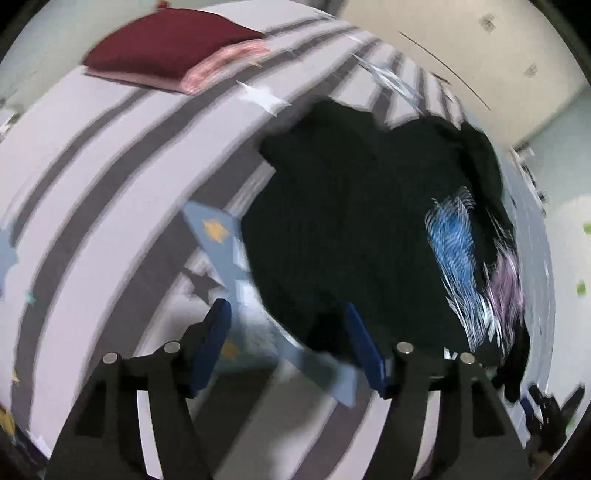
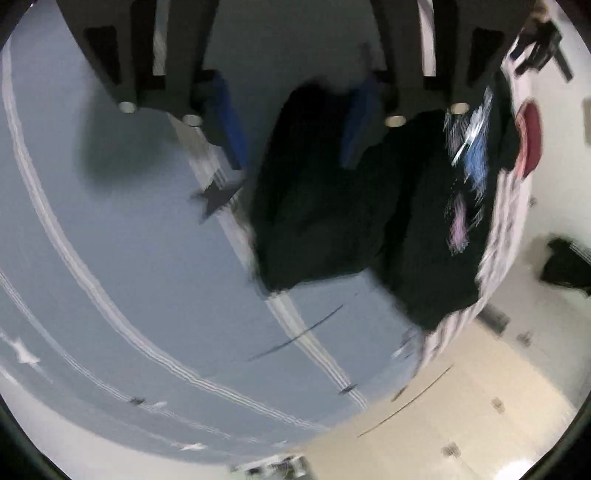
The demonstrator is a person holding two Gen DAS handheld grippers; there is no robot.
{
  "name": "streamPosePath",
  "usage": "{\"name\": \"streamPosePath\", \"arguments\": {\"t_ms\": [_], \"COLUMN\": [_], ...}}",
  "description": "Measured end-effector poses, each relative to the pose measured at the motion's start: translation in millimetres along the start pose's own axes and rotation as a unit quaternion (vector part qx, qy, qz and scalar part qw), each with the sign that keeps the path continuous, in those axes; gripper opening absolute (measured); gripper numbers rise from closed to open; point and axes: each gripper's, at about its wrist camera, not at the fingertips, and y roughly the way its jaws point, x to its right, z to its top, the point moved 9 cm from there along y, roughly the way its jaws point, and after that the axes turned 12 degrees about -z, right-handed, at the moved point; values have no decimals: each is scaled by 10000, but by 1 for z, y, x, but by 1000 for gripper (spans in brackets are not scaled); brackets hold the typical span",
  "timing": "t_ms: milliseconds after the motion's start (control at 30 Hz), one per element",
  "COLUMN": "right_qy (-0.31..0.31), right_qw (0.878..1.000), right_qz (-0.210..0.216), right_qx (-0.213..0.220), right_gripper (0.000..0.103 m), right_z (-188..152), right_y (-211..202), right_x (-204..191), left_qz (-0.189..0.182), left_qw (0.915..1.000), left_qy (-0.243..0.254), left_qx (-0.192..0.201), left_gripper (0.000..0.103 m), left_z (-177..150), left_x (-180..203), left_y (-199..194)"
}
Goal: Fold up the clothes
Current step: 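Lift the black T-shirt with both grippers and shake it open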
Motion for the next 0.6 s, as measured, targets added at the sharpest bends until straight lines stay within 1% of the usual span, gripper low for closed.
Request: {"name": "streamPosePath", "arguments": {"t_ms": [133, 167, 233, 267, 300, 333, 400, 467, 533, 600], "right_qy": [-669, -810, -952, -996, -931, -850, -807, -880, -782, -652], "right_qw": [9968, 9956, 9945, 9940, 9944, 9948, 9947, 9940, 9946, 9939], "right_qz": [249, 283, 240, 222, 228, 240, 118, -24, 97, 262], "right_qx": [-352, -389, -376, -382, -438, -511, -623, -650, -668, -852], "right_gripper": [52, 54, 59, 59, 61, 61, 63, 62, 62, 63], "right_z": [-39, -46, -52, -54, -51, -47, -43, -50, -55, -70], "right_y": [16, 22, 37, 44, 52, 59, 71, 69, 63, 62], "right_x": [-41, -51, -66, -73, -77, -81, -88, -86, -82, -77], "left_qz": [-346, -369, -312, -253, -197, -183, -167, -186, -210, -236], "left_qw": [9983, 9977, 9965, 9961, 9962, 9964, 9967, 9961, 9958, 9956], "left_qy": [282, 343, 512, 573, 573, 536, 479, 603, 622, 587], "left_qx": [-378, -451, -585, -623, -628, -633, -632, -611, -645, -697], "left_gripper": [62, 62, 62, 63, 67, 68, 69, 69, 69, 69], "left_z": [-23, -25, -27, -25, -22, -20, -17, -20, -29, -40], "left_x": [32, 36, 44, 46, 44, 43, 42, 42, 40, 37], "left_y": [28, 38, 55, 63, 70, 72, 76, 72, 66, 59]}}
